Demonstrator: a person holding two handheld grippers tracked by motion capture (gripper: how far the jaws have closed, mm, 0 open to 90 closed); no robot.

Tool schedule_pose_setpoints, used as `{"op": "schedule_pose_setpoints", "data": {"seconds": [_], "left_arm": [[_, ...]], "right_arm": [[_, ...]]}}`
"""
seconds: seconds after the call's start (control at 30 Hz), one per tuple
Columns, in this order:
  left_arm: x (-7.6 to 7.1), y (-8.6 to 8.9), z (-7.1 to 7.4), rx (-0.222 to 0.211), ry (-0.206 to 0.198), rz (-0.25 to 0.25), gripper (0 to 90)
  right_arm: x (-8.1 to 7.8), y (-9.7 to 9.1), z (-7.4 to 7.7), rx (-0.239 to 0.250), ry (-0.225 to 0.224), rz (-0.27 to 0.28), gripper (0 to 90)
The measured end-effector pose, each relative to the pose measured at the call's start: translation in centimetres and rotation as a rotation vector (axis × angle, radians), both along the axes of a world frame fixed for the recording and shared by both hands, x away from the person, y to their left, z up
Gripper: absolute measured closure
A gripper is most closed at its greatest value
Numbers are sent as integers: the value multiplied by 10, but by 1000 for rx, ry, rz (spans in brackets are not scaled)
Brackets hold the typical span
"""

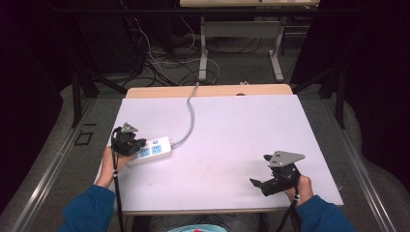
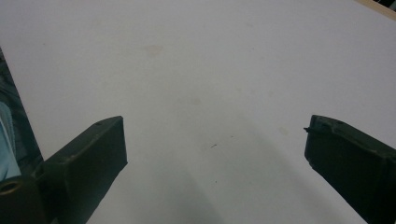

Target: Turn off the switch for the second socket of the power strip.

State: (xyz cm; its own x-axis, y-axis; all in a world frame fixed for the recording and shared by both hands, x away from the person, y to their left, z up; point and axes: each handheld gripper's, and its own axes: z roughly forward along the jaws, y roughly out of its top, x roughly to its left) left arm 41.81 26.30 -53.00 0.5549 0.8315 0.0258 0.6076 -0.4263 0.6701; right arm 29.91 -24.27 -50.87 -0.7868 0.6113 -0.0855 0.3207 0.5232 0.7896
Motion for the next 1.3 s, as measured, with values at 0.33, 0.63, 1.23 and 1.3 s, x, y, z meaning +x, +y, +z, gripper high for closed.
{"op": "schedule_pose_setpoints", "data": {"seconds": [0.33, 0.63, 1.23, 1.3], "left_arm": [[0, 0, -1, -6, -12, 1, 900], [-1, 1, -1, -6, -4, -8, 900], [-2, -1, -1, 7, -4, -2, 900], [-2, -1, -1, 6, -4, -1, 900]], "right_arm": [[0, 0, 0, 0, -1, 0, 52], [0, 0, 0, 0, 1, -2, 52], [0, 0, 0, -1, 1, -2, 52], [0, 0, 0, -1, 1, -2, 53]]}}
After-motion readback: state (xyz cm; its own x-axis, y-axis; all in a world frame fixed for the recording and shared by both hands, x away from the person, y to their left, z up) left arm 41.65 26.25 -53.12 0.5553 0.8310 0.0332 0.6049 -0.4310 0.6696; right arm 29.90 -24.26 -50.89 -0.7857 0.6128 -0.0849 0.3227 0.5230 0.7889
